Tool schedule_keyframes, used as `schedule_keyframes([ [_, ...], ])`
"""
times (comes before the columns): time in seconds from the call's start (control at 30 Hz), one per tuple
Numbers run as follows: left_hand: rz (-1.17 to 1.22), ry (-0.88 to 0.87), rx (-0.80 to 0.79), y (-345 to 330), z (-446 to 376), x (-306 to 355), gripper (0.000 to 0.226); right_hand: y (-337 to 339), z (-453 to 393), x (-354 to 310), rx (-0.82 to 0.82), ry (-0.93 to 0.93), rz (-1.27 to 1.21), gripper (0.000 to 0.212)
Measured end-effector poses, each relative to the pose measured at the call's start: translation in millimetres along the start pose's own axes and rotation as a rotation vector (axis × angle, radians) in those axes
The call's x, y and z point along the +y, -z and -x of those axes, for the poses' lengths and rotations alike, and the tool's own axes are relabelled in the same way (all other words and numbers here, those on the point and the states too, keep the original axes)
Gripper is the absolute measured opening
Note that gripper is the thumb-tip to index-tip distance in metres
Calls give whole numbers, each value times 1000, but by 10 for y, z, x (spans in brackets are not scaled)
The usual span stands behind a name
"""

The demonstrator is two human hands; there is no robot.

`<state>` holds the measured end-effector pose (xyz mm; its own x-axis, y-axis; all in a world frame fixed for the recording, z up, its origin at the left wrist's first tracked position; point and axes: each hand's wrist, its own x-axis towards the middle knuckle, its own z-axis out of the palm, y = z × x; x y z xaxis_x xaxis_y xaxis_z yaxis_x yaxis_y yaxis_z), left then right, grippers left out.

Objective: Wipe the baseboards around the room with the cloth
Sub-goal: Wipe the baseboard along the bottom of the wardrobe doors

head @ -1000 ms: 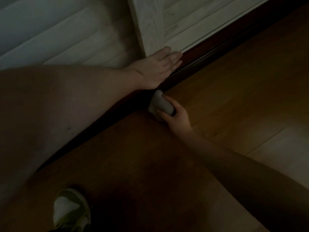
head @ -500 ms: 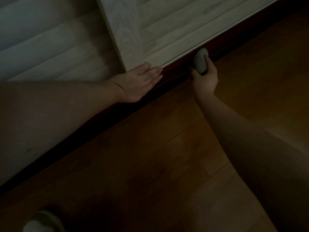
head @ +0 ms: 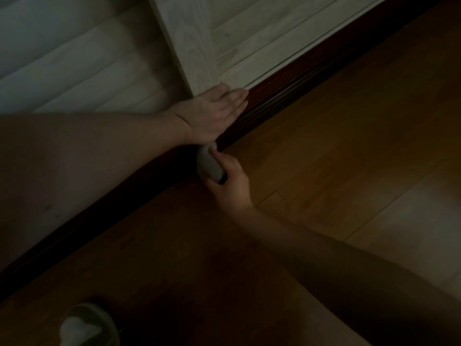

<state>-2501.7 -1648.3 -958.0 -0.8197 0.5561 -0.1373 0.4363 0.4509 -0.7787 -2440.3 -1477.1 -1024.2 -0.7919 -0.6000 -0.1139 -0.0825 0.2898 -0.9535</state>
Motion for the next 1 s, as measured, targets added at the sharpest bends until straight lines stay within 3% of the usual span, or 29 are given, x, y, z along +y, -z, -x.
schedule_keyframes([
  [0.13,-2,15,28,-57,6,-5,58,-249,167,-55,-360,124,54,59],
  [0.2,-7,2,28,-69,16,-8,58,-290,217,-57,-417,103,47,60],
  [0.3,-1,-6,4,-43,17,-3,59,-116,223,-13,-296,2,-59,61],
  [0.5,-41,-3,-8,-12,31,-5,61,698,251,332,139,-153,-164,61],
  [1.0,61,48,-139,380,-289,8,64,1639,570,661,318,-158,-22,59],
])
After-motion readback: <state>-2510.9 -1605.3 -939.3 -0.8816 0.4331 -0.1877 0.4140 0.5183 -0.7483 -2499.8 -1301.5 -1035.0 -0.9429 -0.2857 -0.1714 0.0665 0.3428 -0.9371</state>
